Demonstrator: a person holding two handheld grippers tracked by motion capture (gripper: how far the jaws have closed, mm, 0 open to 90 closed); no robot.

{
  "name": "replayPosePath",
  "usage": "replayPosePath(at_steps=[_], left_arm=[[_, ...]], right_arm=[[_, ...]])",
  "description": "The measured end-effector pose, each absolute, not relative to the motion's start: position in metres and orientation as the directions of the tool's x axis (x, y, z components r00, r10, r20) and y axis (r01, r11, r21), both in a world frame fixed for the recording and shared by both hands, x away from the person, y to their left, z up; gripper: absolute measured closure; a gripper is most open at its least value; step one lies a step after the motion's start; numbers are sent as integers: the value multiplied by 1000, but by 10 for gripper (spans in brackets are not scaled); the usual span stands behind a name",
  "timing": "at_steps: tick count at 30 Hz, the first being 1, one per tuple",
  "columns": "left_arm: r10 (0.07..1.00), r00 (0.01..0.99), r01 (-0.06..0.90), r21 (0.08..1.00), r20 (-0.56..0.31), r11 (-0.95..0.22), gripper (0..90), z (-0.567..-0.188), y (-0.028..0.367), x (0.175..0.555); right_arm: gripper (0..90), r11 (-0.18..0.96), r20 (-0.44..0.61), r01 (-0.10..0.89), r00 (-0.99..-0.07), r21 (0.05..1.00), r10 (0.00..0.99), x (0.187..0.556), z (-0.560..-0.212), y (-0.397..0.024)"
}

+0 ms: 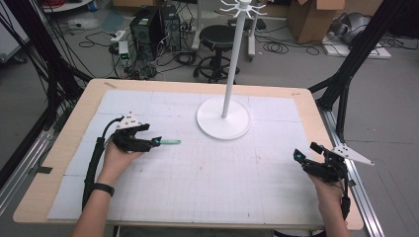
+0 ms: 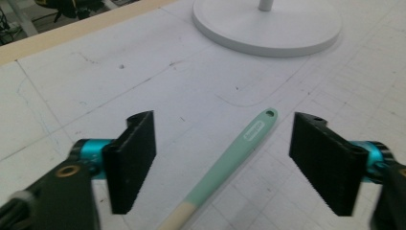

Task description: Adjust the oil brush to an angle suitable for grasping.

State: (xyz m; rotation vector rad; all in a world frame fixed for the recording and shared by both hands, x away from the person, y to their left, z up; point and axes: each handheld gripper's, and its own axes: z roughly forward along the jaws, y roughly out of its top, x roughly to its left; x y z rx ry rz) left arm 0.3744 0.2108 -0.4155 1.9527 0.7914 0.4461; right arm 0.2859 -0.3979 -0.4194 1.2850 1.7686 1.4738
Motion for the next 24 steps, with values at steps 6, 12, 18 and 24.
replayPosePath(at_steps=[6, 12, 18, 24], left_arm=[[655, 756, 318, 874, 0, -366, 202, -409, 222, 372], [654, 756, 337, 864, -11, -374, 190, -413, 230, 378], [649, 761, 368, 823, 1, -432, 248, -426, 229, 385], [639, 769, 387, 785, 14, -484, 361, -436, 228, 391]], right_arm=[[161, -32, 188, 343, -431, 939, 883, 286, -419, -398], [161, -28, 183, 342, -432, 939, 883, 286, -419, -399], [161, -32, 189, 346, -430, 938, 883, 286, -419, -399], [161, -35, 191, 345, -431, 938, 882, 286, -419, -400]])
